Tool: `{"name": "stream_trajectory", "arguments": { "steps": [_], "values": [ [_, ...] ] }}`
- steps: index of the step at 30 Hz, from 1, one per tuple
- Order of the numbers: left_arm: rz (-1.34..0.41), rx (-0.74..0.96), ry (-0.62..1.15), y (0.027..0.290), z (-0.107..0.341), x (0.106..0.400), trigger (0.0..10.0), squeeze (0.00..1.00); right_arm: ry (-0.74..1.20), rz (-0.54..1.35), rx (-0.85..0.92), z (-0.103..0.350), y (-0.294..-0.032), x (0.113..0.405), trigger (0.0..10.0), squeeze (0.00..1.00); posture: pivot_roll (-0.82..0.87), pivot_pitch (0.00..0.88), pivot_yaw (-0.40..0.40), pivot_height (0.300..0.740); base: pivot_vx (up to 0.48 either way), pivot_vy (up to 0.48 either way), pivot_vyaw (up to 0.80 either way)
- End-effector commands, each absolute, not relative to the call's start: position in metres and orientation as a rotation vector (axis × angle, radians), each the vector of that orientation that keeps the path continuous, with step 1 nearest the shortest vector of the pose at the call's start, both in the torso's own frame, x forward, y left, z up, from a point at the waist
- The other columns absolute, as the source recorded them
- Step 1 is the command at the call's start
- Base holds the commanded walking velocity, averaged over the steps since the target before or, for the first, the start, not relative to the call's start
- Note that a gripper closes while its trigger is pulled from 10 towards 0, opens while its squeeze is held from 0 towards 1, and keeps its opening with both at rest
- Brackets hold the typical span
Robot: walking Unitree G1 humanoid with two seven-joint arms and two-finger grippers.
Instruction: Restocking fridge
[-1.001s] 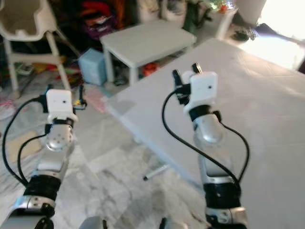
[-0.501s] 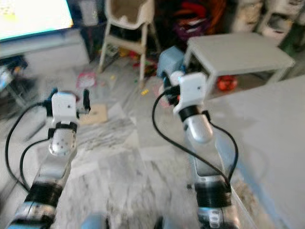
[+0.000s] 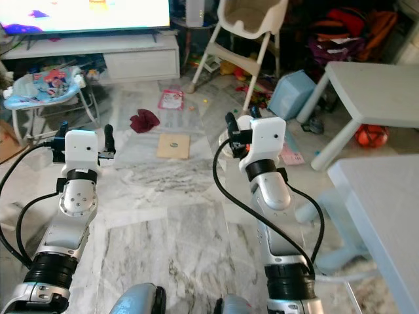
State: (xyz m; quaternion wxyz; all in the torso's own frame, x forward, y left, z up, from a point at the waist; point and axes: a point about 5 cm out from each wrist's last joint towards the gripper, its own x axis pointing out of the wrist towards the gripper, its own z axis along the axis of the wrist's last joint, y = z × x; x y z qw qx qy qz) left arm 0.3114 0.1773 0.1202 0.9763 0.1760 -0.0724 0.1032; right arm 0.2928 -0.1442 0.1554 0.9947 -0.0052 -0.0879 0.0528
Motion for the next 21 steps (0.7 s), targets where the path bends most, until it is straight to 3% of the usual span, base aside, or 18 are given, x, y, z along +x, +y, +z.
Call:
{"name": "stream_trajectory", "arguments": {
  "steps": [1, 12, 16, 21],
  "values": [
    [0.198, 0.365, -0.161, 0.175, 0.125, 0.312, 10.0, 0.0, -0.181, 0.061, -0.028, 0.157, -0.153, 0.291, 10.0, 0.0, -0.01, 0.037, -0.035, 0.74, -0.431, 0.0, 0.0],
    [0.203, 0.393, -0.147, 0.182, 0.124, 0.304, 10.0, 0.0, -0.132, -0.036, -0.076, 0.146, -0.176, 0.281, 10.0, 0.0, -0.01, 0.04, -0.018, 0.74, -0.433, 0.0, 0.0],
    [0.21, 0.42, -0.13, 0.192, 0.121, 0.295, 10.0, 0.0, -0.079, -0.071, -0.171, 0.132, -0.182, 0.274, 10.0, 0.0, -0.01, 0.044, -0.008, 0.74, -0.411, 0.0, 0.0],
    [0.213, 0.429, -0.118, 0.2, 0.119, 0.289, 10.0, 0.0, -0.069, -0.113, -0.113, 0.124, -0.186, 0.269, 10.0, 0.0, 0.0, 0.038, -0.003, 0.74, -0.177, 0.0, 0.0]
  ]
}}
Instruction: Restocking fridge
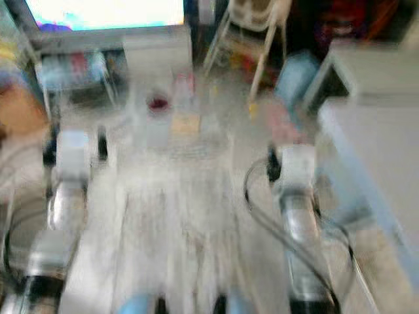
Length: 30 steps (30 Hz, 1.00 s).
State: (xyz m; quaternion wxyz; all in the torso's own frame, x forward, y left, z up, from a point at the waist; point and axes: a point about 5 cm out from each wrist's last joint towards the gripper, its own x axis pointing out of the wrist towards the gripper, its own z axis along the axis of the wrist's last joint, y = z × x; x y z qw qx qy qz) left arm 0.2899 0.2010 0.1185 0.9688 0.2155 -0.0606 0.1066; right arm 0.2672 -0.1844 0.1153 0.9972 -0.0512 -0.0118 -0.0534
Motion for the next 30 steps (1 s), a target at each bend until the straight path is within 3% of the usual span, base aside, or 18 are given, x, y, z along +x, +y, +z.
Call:
{"name": "stream_trajectory", "arguments": {
  "steps": [1, 6, 10, 21, 30],
  "values": [
    [0.214, 0.425, -0.113, 0.201, 0.118, 0.287, 10.0, 0.0, -0.066, -0.112, -0.128, 0.122, -0.187, 0.268, 10.0, 0.0, 0.0, 0.029, -0.001, 0.74, 0.0, 0.0, 0.0],
    [0.201, 0.463, -0.068, 0.202, 0.107, 0.277, 10.0, 0.0, -0.041, -0.134, -0.03, 0.117, -0.186, 0.267, 10.0, 0.0, 0.01, 0.007, -0.001, 0.74, 0.0, 0.0, 0.0],
    [0.192, 0.471, -0.065, 0.201, 0.105, 0.274, 10.0, 0.0, -0.053, -0.109, -0.05, 0.119, -0.178, 0.271, 10.0, 0.0, 0.01, 0.005, -0.006, 0.74, 0.0, 0.0, 0.0],
    [0.146, 0.446, -0.062, 0.186, 0.103, 0.279, 10.0, 0.0, -0.075, -0.054, -0.025, 0.125, -0.169, 0.279, 10.0, 0.0, 0.01, 0.003, -0.018, 0.74, 0.0, 0.48, 0.22],
    [0.184, 0.431, -0.022, 0.191, 0.101, 0.281, 10.0, 0.0, -0.072, -0.049, -0.006, 0.124, -0.169, 0.281, 10.0, 0.0, 0.01, 0.01, -0.025, 0.74, 0.0, 0.477, 0.0]
  ]
}}
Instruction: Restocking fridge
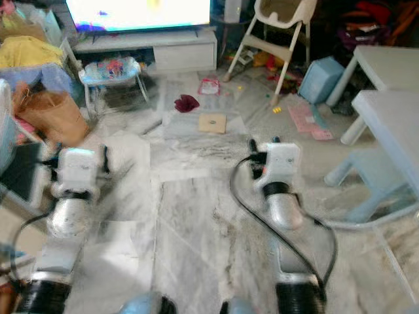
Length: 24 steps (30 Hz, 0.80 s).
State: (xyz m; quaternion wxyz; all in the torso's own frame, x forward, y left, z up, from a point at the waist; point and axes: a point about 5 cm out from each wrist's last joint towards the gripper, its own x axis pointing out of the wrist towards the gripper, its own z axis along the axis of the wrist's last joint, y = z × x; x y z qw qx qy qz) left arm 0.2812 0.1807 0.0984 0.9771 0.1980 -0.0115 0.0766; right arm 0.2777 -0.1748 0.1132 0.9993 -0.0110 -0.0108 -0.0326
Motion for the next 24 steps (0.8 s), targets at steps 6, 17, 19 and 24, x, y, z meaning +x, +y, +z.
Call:
{"name": "stream_trajectory", "arguments": {
  "steps": [6, 17, 19, 24],
  "values": [
    [0.164, 0.454, -0.002, 0.189, 0.095, 0.278, 10.0, 0.0, -0.087, -0.039, -0.039, 0.125, -0.168, 0.282, 10.0, 0.0, 0.02, 0.006, -0.027, 0.74, 0.0, 0.472, 0.53],
    [0.099, 0.452, -0.066, 0.18, 0.102, 0.283, 10.0, 0.0, -0.086, -0.039, -0.009, 0.125, -0.168, 0.285, 10.0, 0.0, 0.02, 0.0, -0.03, 0.74, 0.0, 0.205, 0.8],
    [0.098, 0.454, -0.068, 0.18, 0.102, 0.283, 10.0, 0.0, -0.085, -0.041, -0.009, 0.125, -0.169, 0.285, 10.0, 0.0, 0.02, 0.0, -0.03, 0.74, 0.0, 0.0, 0.8],
    [0.088, 0.431, -0.061, 0.18, 0.102, 0.283, 10.0, 0.0, -0.085, -0.042, -0.008, 0.125, -0.169, 0.286, 10.0, 0.0, 0.02, 0.0, -0.032, 0.74, 0.0, 0.0, 0.8]
  ]
}}
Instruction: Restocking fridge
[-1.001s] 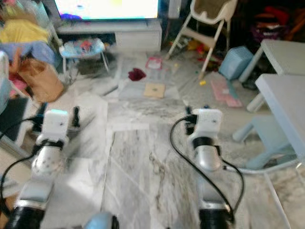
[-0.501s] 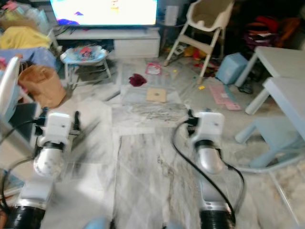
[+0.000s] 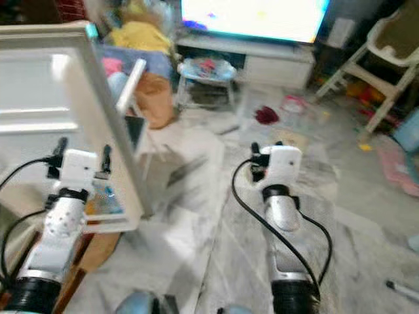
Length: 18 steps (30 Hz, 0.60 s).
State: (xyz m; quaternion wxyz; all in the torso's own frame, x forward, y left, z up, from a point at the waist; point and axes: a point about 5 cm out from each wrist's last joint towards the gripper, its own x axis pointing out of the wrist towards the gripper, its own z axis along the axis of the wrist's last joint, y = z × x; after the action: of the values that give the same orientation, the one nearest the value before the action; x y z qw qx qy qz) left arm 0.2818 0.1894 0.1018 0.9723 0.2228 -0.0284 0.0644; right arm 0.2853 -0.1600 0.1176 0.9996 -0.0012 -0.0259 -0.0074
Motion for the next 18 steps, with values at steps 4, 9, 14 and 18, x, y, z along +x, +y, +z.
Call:
{"name": "stream_trajectory", "arguments": {
  "steps": [4, 9, 14, 18],
  "values": [
    [0.082, 0.43, -0.069, 0.1805, 0.1028, 0.2827, 10.0, 0.0, -0.088, -0.039, -0.004, 0.1246, -0.168, 0.2879, 10.0, 0.0, 0.02, 0.0, -0.033, 0.74, 0.0, 0.0, 0.8],
    [0.066, 0.414, -0.055, 0.1814, 0.1013, 0.2818, 10.0, 0.0, -0.086, -0.038, 0.004, 0.1238, -0.1678, 0.2884, 10.0, 0.0, 0.02, 0.002, -0.035, 0.74, 0.0, 0.357, 0.47],
    [0.015, 0.39, -0.047, 0.1784, 0.1001, 0.2783, 10.0, 0.0, -0.084, -0.046, 0.007, 0.1234, -0.1681, 0.2896, 10.0, 0.0, 0.02, 0.008, -0.034, 0.74, 0.0, 0.48, 0.0],
    [0.01, 0.381, -0.057, 0.1776, 0.1031, 0.2784, 10.0, 0.0, -0.095, -0.048, -0.014, 0.1253, -0.1677, 0.291, 10.0, 0.0, 0.02, 0.014, -0.034, 0.74, 0.0, 0.48, 0.0]
  ]
}}
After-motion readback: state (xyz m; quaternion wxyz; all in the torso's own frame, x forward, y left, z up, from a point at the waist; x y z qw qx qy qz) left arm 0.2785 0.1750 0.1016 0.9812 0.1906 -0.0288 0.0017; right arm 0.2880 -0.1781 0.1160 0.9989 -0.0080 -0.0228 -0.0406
